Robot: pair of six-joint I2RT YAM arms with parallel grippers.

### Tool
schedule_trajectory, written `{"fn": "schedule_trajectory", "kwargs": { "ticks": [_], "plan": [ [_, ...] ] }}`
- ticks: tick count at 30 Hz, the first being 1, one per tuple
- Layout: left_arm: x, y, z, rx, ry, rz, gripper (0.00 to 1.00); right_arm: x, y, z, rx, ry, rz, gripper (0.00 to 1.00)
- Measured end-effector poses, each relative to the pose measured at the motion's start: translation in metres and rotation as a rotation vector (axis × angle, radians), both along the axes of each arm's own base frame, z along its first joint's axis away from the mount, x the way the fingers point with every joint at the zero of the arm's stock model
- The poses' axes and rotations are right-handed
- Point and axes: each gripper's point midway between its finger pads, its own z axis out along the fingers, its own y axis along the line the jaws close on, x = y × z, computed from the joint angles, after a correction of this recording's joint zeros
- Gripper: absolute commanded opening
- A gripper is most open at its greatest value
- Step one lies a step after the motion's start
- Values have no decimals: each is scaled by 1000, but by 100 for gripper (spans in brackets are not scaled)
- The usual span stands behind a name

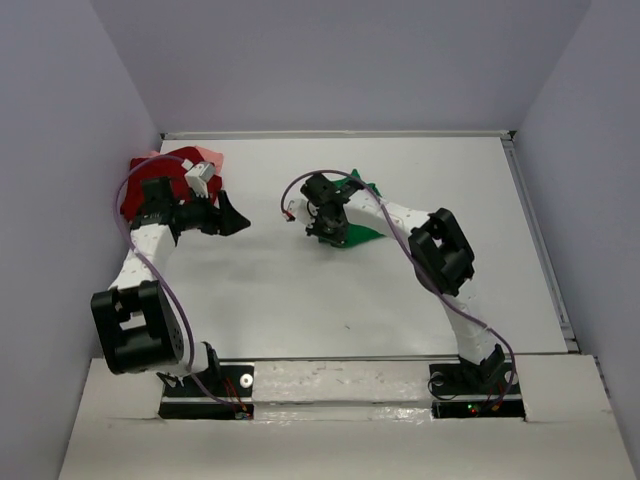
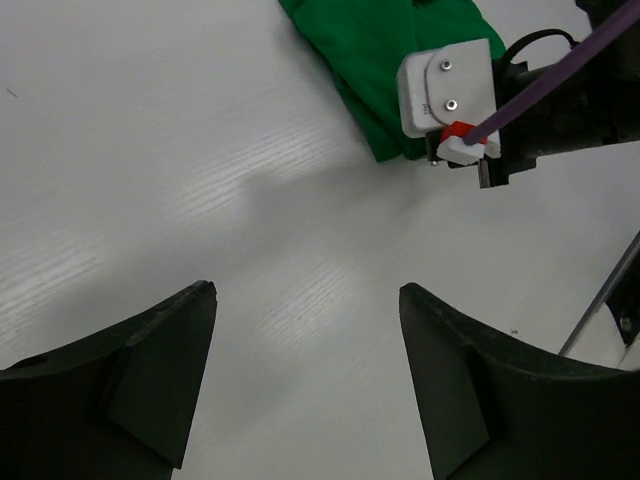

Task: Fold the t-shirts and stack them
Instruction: Neatly place the folded tshirt to the corner

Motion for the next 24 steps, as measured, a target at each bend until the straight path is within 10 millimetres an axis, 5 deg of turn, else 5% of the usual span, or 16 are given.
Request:
{"fn": "schedule_trajectory", "kwargs": {
  "ticks": [10,24],
  "plan": [
    [17,-24,-51,-205,248,-112,70,2,-20,19,21,-40,-61,0],
    [42,-122,-104,-413,497,-356,62,23,-6,45,74,-114,-84,0]
  ]
}}
